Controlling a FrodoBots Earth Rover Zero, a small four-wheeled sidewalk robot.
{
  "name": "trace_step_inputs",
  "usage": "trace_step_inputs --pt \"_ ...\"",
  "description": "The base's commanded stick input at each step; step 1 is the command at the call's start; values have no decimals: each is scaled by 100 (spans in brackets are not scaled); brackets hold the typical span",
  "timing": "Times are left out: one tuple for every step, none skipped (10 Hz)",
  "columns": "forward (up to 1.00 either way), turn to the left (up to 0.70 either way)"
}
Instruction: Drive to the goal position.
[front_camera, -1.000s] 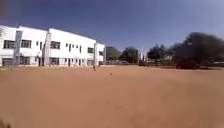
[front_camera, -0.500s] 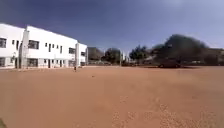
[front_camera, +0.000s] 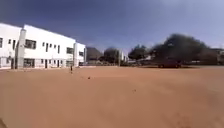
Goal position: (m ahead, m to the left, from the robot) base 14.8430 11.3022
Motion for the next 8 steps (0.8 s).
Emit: trace_step_inputs --pt "100 0" --pt "100 0" --pt "100 0" --pt "100 0" --pt "100 0" --pt "100 0" --pt "100 0" --pt "100 0"
